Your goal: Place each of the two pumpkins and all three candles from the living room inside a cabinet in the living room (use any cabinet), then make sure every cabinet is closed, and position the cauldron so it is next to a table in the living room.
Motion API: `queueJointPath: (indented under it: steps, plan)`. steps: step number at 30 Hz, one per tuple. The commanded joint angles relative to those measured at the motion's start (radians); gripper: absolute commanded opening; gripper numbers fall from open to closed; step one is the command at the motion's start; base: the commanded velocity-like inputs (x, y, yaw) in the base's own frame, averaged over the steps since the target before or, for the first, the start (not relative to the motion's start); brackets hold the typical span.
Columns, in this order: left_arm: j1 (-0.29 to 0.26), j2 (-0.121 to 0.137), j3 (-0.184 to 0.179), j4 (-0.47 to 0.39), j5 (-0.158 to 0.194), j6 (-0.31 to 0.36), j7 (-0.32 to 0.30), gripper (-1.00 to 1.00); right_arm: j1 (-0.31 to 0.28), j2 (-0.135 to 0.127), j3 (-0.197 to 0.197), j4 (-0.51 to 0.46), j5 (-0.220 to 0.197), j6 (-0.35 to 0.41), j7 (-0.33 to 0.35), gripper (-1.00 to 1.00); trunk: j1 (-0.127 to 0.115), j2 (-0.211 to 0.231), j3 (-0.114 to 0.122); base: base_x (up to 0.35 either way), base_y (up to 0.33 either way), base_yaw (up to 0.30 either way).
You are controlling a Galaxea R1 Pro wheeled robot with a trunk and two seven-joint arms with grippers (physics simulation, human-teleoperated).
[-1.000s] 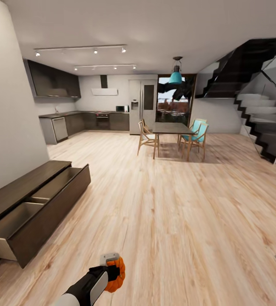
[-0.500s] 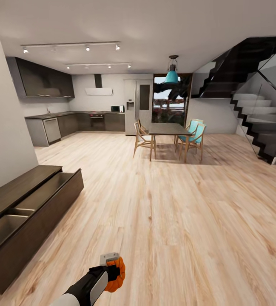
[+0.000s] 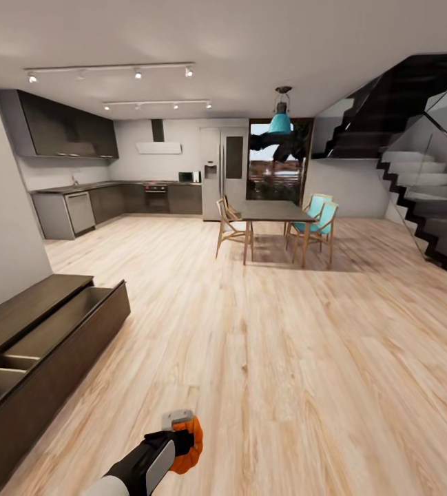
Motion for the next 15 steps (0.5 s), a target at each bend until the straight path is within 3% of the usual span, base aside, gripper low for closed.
queueJointPath:
  steps: [1, 15]
  plan:
    - [-0.001, 0.0, -0.01, -0.003, 0.007, 0.005, 0.011, -1.0, 0.0, -0.001, 0.0, -0.003, -0.003, 0.005, -0.006, -1.0, 0.001, -0.001, -0.001, 0.35, 0.0, 0.0]
    - [-0.001, -0.001, -0.01, -0.003, 0.007, 0.005, 0.011, -1.0, 0.0, -0.002, -0.001, -0.005, -0.003, 0.008, -0.008, -1.0, 0.001, -0.001, -0.001, 0.35, 0.0, 0.0]
